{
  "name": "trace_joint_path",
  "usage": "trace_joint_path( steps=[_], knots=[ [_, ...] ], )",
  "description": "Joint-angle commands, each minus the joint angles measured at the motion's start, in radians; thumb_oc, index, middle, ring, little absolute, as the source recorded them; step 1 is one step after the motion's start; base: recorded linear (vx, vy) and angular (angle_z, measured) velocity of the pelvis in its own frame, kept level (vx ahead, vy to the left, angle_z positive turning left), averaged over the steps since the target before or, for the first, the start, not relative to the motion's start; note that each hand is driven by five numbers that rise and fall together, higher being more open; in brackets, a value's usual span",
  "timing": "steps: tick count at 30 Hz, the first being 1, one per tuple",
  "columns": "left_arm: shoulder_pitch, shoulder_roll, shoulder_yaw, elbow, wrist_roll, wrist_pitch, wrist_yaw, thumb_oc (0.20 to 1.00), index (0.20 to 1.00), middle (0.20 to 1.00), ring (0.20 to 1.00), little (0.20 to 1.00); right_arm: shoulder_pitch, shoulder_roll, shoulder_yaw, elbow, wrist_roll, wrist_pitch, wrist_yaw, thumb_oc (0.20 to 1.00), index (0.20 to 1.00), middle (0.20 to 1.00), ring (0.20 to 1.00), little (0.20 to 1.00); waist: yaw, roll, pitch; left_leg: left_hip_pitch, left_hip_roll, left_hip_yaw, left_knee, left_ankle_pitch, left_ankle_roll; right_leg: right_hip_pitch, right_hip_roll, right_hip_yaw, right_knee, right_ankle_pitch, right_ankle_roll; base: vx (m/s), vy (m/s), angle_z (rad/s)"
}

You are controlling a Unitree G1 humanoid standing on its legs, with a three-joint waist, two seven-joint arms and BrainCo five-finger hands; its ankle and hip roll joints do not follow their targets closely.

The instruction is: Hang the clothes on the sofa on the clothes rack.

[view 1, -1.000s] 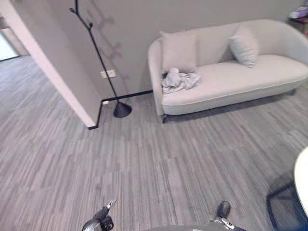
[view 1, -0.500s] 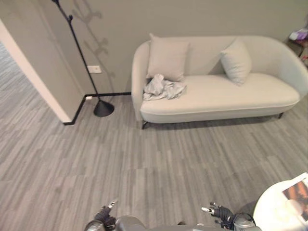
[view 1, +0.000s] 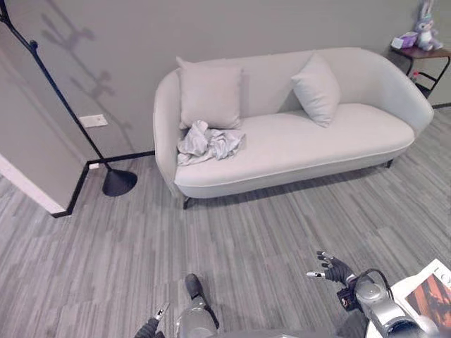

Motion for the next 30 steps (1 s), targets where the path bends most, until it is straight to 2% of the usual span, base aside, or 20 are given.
trace_joint_path(
  steps=[1, 3, 4, 6, 8, 10, 11, 12, 14, 17, 18, 20, 21, 22, 23, 24, 25, 26, 28, 30],
  knots=[
    [0.025, 0.055, -0.023, -0.03, 0.04, -0.031, 0.013, 1.0, 1.0, 1.0, 1.0, 1.0, 0.01, 0.004, -0.043, -0.067, 0.016, -0.059, 0.026, 1.0, 1.0, 1.0, 1.0, 1.0, 0.053, 0.036, -0.034, 0.034, 0.008, -0.044, -0.093, 0.1, 0.006, -0.006, -0.205, 0.037, 0.317, 0.211, 0.063, 0.55, 0.145, 0.09],
    [0.002, 0.058, -0.037, -0.054, 0.023, -0.046, 0.014, 1.0, 1.0, 1.0, 1.0, 1.0, 0.011, 0.013, -0.044, -0.07, 0.029, -0.07, 0.018, 1.0, 1.0, 1.0, 1.0, 1.0, 0.05, 0.017, -0.03, 0.037, -0.061, -0.043, -0.041, 0.013, 0.06, -0.074, -0.301, 0.042, 0.504, 0.376, 0.1, 0.63, 0.195, 0.53],
    [-0.003, 0.062, -0.044, -0.073, 0.019, -0.049, 0.026, 1.0, 1.0, 1.0, 1.0, 1.0, 0.004, 0.011, -0.047, -0.089, 0.009, -0.074, 0.01, 1.0, 1.0, 1.0, 1.0, 1.0, 0.043, 0.022, -0.022, 0.059, -0.084, -0.043, -0.036, -0.029, 0.089, -0.132, -0.339, 0.052, 0.598, 0.416, 0.104, 0.47, 0.194, 0.68],
    [-0.018, 0.073, -0.036, -0.138, -0.013, -0.06, 0.038, 1.0, 1.0, 1.0, 1.0, 1.0, -0.01, -0.01, -0.071, -0.166, -0.034, -0.084, -0.024, 1.0, 1.0, 1.0, 1.0, 1.0, 0.007, 0.052, 0.008, 0.128, -0.128, -0.08, -0.063, -0.081, 0.116, -0.294, -0.355, 0.082, 0.677, 0.337, 0.087, 0.41, 0.104, 0.99],
    [-0.109, 0.025, -0.075, -0.091, 0.003, -0.067, 0.072, 1.0, 1.0, 1.0, 1.0, 1.0, -0.032, -0.012, -0.056, -0.218, -0.049, -0.091, -0.048, 1.0, 1.0, 1.0, 1.0, 1.0, -0.056, 0.058, 0.026, 0.197, -0.164, -0.127, -0.094, -0.099, 0.112, -0.367, -0.308, 0.11, 0.563, 0.278, 0.071, 0.34, -0.077, 0.84],
    [-0.103, 0.019, -0.082, -0.091, -0.021, -0.075, 0.065, 1.0, 1.0, 1.0, 1.0, 1.0, -0.022, -0.028, -0.073, -0.269, -0.051, -0.102, -0.065, 1.0, 1.0, 1.0, 1.0, 1.0, -0.07, 0.062, 0.04, 0.216, -0.175, -0.156, -0.1, -0.105, 0.11, -0.38, -0.285, 0.116, 0.494, 0.262, 0.063, 0.25, -0.155, 1.02],
    [-0.096, 0.0, -0.107, -0.112, -0.029, -0.08, 0.059, 1.0, 1.0, 1.0, 1.0, 1.0, -0.007, -0.044, -0.085, -0.294, -0.053, -0.11, -0.085, 1.0, 1.0, 1.0, 1.0, 1.0, -0.084, 0.067, 0.049, 0.236, -0.181, -0.199, -0.11, -0.118, 0.099, -0.393, -0.267, 0.137, 0.327, 0.247, 0.055, 0.4, -0.383, 1.26],
    [-0.104, -0.015, -0.128, -0.148, -0.033, -0.086, 0.073, 1.0, 1.0, 1.0, 1.0, 1.0, 0.014, -0.047, -0.121, -0.318, -0.079, -0.101, -0.126, 1.0, 1.0, 1.0, 1.0, 1.0, -0.1, 0.064, 0.05, 0.25, -0.175, -0.245, -0.133, -0.112, 0.087, -0.402, -0.273, 0.182, 0.122, 0.301, 0.058, 0.4, -0.412, 1.48],
    [-0.105, -0.025, -0.14, -0.174, -0.007, -0.083, 0.078, 1.0, 1.0, 1.0, 1.0, 1.0, 0.046, -0.053, -0.151, -0.351, -0.158, -0.085, -0.145, 1.0, 1.0, 1.0, 1.0, 1.0, -0.117, 0.058, 0.041, 0.266, -0.177, -0.309, -0.141, -0.133, 0.077, -0.43, -0.307, 0.256, 0.051, 0.376, 0.089, 0.42, -0.319, 2.03],
    [-0.101, -0.034, -0.14, -0.176, -0.003, -0.088, 0.085, 1.0, 1.0, 1.0, 1.0, 1.0, 0.074, -0.055, -0.158, -0.358, -0.225, -0.075, -0.158, 1.0, 1.0, 1.0, 1.0, 1.0, -0.126, 0.041, 0.04, 0.287, -0.188, -0.352, -0.103, -0.172, 0.073, -0.416, -0.314, 0.273, 0.075, 0.364, 0.089, 0.3, -0.21, 1.31],
    [-0.088, -0.052, -0.132, -0.18, -0.019, -0.089, 0.09, 1.0, 1.0, 1.0, 1.0, 1.0, 0.072, -0.048, -0.153, -0.316, -0.269, -0.065, -0.184, 1.0, 1.0, 1.0, 1.0, 1.0, -0.121, 0.029, 0.034, 0.287, -0.183, -0.392, -0.024, -0.215, 0.062, -0.389, -0.303, 0.241, 0.089, 0.356, 0.086, 0.43, -0.414, 1.22],
    [-0.075, -0.078, -0.147, -0.197, -0.034, -0.089, 0.094, 1.0, 1.0, 1.0, 1.0, 1.0, 0.081, -0.071, -0.157, -0.312, -0.331, -0.056, -0.207, 1.0, 1.0, 1.0, 1.0, 1.0, -0.119, 0.028, 0.039, 0.224, -0.157, -0.423, 0.139, -0.197, 0.03, -0.328, -0.283, 0.193, 0.047, 0.348, 0.065, 0.28, -0.365, 1.29],
    [-0.072, -0.089, -0.162, -0.206, -0.035, -0.092, 0.096, 1.0, 1.0, 1.0, 1.0, 1.0, 0.081, -0.08, -0.162, -0.306, -0.367, -0.054, -0.235, 1.0, 1.0, 1.0, 1.0, 1.0, -0.12, 0.023, 0.047, 0.168, -0.133, -0.423, 0.247, -0.162, 0.0, -0.292, -0.271, 0.161, 0.021, 0.341, 0.049, 0.24, -0.356, 1.07],
    [-0.057, -0.09, -0.182, -0.218, -0.021, -0.088, 0.098, 1.0, 1.0, 1.0, 1.0, 1.0, 0.074, -0.085, -0.167, -0.29, -0.412, -0.041, -0.275, 1.0, 1.0, 1.0, 1.0, 1.0, -0.119, 0.011, 0.05, 0.114, -0.065, -0.372, 0.363, -0.084, -0.034, -0.246, -0.245, 0.116, -0.014, 0.319, 0.024, 0.17, -0.256, 0.5],
    [-0.057, -0.09, -0.183, -0.219, -0.021, -0.087, 0.098, 1.0, 1.0, 1.0, 1.0, 1.0, 0.074, -0.084, -0.166, -0.288, -0.412, -0.042, -0.277, 1.0, 1.0, 1.0, 1.0, 1.0, -0.12, 0.015, 0.051, 0.109, -0.058, -0.376, 0.372, -0.088, -0.036, -0.244, -0.239, 0.114, -0.015, 0.318, 0.021, 0.23, -0.259, 0.7],
    [-0.049, -0.089, -0.175, -0.198, -0.013, -0.089, 0.112, 1.0, 1.0, 1.0, 1.0, 1.0, 0.061, -0.083, -0.168, -0.248, -0.456, -0.041, -0.343, 1.0, 1.0, 1.0, 1.0, 1.0, -0.112, 0.016, 0.06, 0.072, 0.024, -0.312, 0.418, -0.022, -0.065, -0.212, -0.213, 0.088, -0.023, 0.278, 0.002, 0.1, -0.113, 0.33],
    [-0.05, -0.089, -0.175, -0.198, -0.012, -0.09, 0.112, 1.0, 1.0, 1.0, 1.0, 1.0, 0.059, -0.082, -0.166, -0.244, -0.457, -0.042, -0.346, 1.0, 1.0, 1.0, 1.0, 1.0, -0.111, 0.017, 0.06, 0.072, 0.027, -0.313, 0.418, -0.021, -0.067, -0.212, -0.21, 0.088, -0.023, 0.277, 0.0, 0.19, -0.114, 0.26],
    [-0.043, -0.091, -0.165, -0.181, -0.017, -0.091, 0.115, 1.0, 1.0, 1.0, 1.0, 1.0, 0.058, -0.081, -0.162, -0.222, -0.469, -0.044, -0.365, 1.0, 1.0, 1.0, 1.0, 1.0, -0.109, 0.025, 0.062, 0.09, 0.073, -0.272, 0.365, -0.004, -0.073, -0.198, -0.199, 0.078, -0.023, 0.264, 0.0, 0.15, 0.012, -0.17],
    [-0.028, -0.093, -0.141, -0.144, -0.007, -0.091, 0.118, 1.0, 1.0, 1.0, 1.0, 1.0, 0.059, -0.081, -0.162, -0.194, -0.476, -0.05, -0.392, 1.0, 1.0, 1.0, 1.0, 1.0, -0.108, 0.039, 0.052, 0.132, 0.104, -0.217, 0.118, -0.006, -0.087, -0.179, -0.2, 0.07, -0.023, 0.239, 0.027, 0.29, 0.121, 0.0],
    [-0.035, -0.092, -0.135, -0.116, 0.01, -0.09, 0.13, 1.0, 1.0, 1.0, 1.0, 1.0, 0.047, -0.087, -0.161, -0.163, -0.476, -0.054, -0.421, 1.0, 1.0, 1.0, 1.0, 1.0, -0.107, 0.055, 0.04, 0.143, 0.123, -0.214, -0.125, 0.073, -0.088, -0.177, -0.208, 0.051, -0.023, 0.22, 0.037, 0.25, 0.199, 0.2]
  ],
)
